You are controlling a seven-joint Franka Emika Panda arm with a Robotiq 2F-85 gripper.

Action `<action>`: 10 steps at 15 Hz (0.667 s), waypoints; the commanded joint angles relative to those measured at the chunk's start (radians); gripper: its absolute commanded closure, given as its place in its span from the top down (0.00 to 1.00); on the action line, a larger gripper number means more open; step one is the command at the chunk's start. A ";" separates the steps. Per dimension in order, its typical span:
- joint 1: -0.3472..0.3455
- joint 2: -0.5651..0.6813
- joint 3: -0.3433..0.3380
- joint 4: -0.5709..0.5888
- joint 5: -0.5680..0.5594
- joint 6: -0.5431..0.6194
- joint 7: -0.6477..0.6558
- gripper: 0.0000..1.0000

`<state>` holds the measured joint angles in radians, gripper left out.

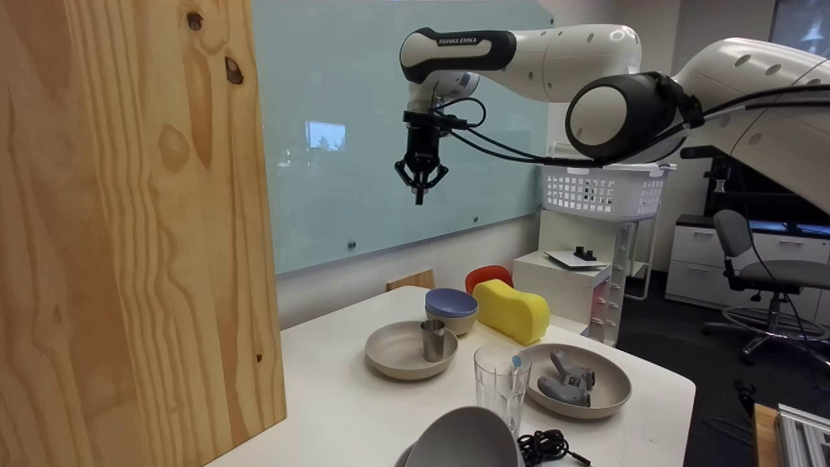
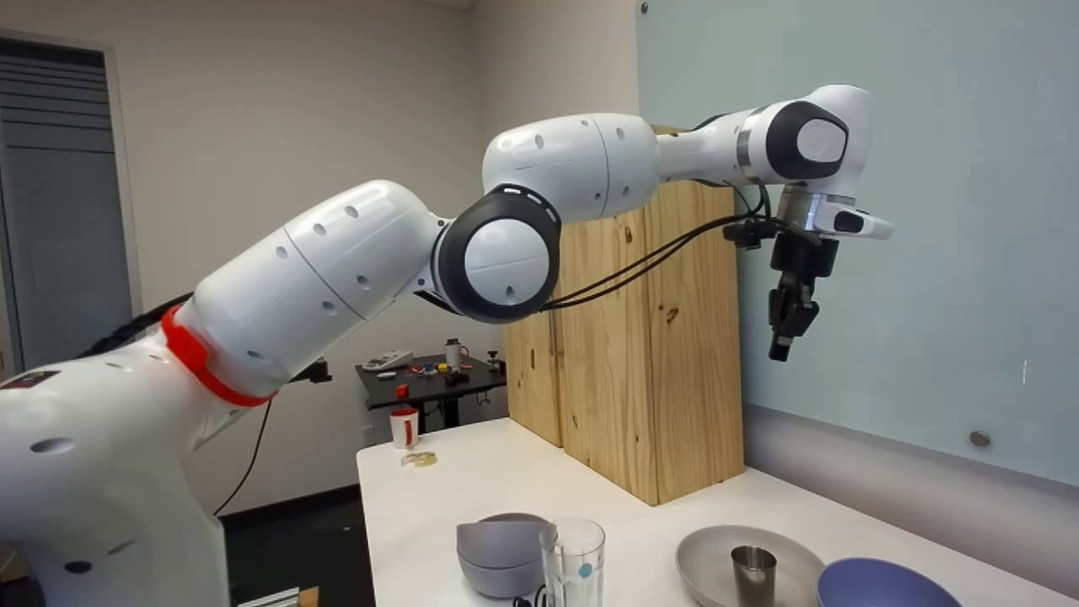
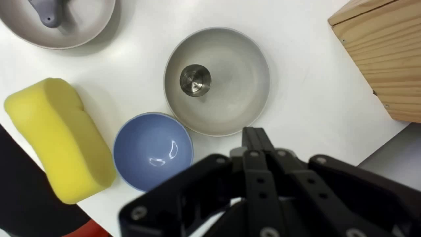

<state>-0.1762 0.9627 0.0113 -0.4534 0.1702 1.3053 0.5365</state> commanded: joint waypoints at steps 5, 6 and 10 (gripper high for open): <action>-0.004 -0.027 -0.002 -0.021 0.032 -0.021 0.180 0.00; -0.008 -0.029 0.001 -0.022 0.036 -0.028 0.200 0.00; -0.028 -0.029 0.023 -0.016 0.068 -0.044 0.226 0.00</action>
<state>-0.1828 0.9399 0.0131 -0.4538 0.1871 1.2699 0.7274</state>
